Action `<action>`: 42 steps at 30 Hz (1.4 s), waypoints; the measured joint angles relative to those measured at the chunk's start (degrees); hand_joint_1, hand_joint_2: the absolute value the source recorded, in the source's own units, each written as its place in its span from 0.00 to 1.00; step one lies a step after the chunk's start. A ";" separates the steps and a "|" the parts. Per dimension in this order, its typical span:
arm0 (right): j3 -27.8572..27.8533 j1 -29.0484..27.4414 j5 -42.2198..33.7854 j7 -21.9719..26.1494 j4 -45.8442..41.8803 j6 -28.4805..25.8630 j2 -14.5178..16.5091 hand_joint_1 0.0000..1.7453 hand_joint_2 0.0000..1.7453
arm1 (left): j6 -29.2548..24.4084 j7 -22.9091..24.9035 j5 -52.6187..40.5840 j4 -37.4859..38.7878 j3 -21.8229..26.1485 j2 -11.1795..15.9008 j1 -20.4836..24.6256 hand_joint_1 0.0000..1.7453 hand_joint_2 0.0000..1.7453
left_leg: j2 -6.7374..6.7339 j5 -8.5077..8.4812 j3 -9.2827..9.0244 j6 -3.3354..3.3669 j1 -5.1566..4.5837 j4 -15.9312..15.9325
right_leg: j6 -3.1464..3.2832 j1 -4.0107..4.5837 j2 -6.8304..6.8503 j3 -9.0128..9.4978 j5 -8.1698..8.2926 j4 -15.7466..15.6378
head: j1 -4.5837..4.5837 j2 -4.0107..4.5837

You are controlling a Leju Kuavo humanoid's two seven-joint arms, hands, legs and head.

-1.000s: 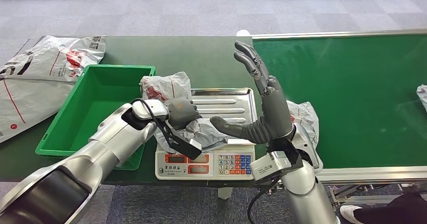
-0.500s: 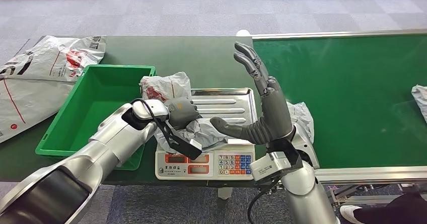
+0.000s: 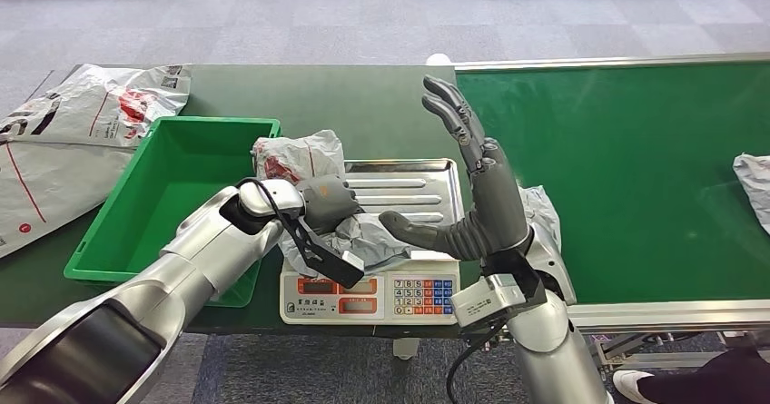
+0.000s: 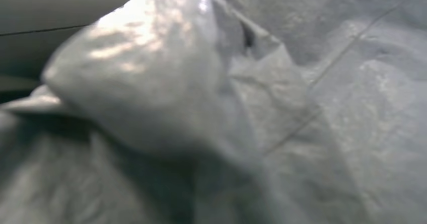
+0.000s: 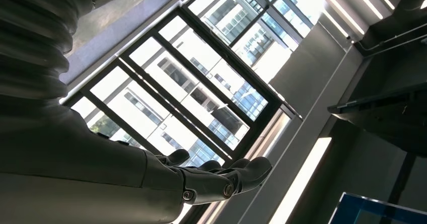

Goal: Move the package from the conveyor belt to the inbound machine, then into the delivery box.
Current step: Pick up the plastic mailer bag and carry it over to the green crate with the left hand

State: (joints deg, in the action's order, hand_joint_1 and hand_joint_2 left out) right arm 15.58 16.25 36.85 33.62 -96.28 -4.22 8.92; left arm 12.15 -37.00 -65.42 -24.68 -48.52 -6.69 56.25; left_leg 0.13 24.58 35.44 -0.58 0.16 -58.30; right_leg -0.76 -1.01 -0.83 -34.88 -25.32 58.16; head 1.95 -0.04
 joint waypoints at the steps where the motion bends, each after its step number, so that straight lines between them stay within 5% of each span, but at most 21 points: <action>1: 0.00 0.00 0.00 0.00 0.00 0.00 0.00 0.00 1.00 | 0.00 0.00 0.00 0.00 0.00 0.00 0.00 1.00 1.00 | 0.00 0.00 0.00 0.00 0.00 0.00 | 0.00 0.00 0.00 0.00 0.00 0.00 | 0.00 0.00; 37: -0.02 -0.02 0.00 0.00 -0.13 0.00 -0.01 0.00 1.00 | 0.00 0.00 0.00 0.04 -0.01 0.00 0.00 1.00 1.00 | 0.00 0.00 0.02 0.00 0.00 0.00 | 0.00 0.00 0.00 0.02 0.00 0.00 | -0.01 0.00; 40: -0.20 0.01 -1.83 0.81 -0.11 2.63 0.12 0.00 1.00 | -4.40 4.43 -3.31 -0.34 0.46 2.20 0.65 1.00 1.00 | -0.06 -0.05 0.10 -0.06 0.04 0.03 | 0.07 0.05 -0.04 -0.02 0.05 0.04 | -0.04 0.00; 42: -0.61 0.01 -3.97 1.97 -0.07 6.00 0.53 0.00 1.00 | -14.10 16.12 -8.38 -0.86 2.40 6.15 2.28 1.00 1.00 | -0.44 -0.11 0.18 -0.17 0.09 0.03 | 0.27 0.14 -0.34 -0.30 0.20 0.07 | -0.07 0.00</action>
State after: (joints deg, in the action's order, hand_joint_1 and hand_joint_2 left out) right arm 14.98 16.26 32.88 35.58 -96.35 1.79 9.44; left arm -1.95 -20.88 -73.79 -25.54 -46.12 -0.54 58.53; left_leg -0.30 24.47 35.62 -0.76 0.25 -58.27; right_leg -0.50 -0.87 -1.16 -35.18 -25.11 58.23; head 1.88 -0.04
